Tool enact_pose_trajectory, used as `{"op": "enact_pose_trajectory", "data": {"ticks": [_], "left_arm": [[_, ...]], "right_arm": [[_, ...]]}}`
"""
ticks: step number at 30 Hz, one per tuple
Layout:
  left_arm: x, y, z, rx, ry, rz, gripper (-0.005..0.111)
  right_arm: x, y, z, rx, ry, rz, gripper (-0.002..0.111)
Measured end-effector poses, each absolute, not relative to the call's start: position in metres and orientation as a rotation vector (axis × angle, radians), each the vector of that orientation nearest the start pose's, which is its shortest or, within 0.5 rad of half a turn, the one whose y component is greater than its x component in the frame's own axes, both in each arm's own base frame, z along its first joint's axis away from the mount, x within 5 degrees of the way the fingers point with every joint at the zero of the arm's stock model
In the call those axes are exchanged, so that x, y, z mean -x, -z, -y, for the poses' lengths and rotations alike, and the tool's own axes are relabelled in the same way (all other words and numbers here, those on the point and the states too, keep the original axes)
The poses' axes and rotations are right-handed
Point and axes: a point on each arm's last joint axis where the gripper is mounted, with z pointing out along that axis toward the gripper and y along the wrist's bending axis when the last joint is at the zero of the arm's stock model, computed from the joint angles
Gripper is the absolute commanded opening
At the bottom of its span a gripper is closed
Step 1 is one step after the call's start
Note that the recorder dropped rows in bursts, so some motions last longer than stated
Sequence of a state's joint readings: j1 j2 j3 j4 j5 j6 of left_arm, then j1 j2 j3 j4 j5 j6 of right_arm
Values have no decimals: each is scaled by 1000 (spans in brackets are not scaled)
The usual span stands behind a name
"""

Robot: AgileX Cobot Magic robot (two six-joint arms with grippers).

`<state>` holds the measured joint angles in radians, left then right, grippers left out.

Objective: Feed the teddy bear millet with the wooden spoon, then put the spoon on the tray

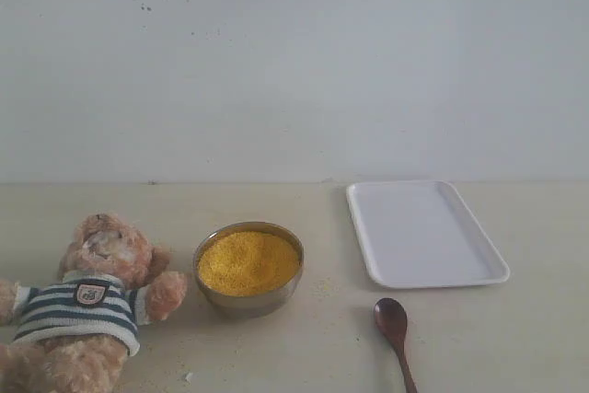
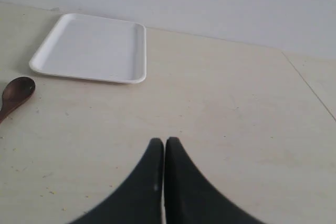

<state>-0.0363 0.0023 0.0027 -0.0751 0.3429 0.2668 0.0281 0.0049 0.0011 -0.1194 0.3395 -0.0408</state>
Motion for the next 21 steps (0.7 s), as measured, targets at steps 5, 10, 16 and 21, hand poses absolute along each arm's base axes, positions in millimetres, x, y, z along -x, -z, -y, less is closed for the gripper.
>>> {"op": "enact_pose_trajectory", "data": {"ticks": [5,10,16,21], "left_arm": [[-54,-182,2,-331,-203,-1795,4],[-55,-186,-2,-535,-447,-1719,4],[-56,-192,-1,-435,-368,-1667,4],[-56,-196,9,148,299,-1674,4]], "right_arm": [[-54,-182,2,138,125,-1823,0],[-54,-182,2,138,125,-1823,0],[-54,-182,2,138,125,-1823,0],[-54,-182,2,138,125,-1823,0]]}}
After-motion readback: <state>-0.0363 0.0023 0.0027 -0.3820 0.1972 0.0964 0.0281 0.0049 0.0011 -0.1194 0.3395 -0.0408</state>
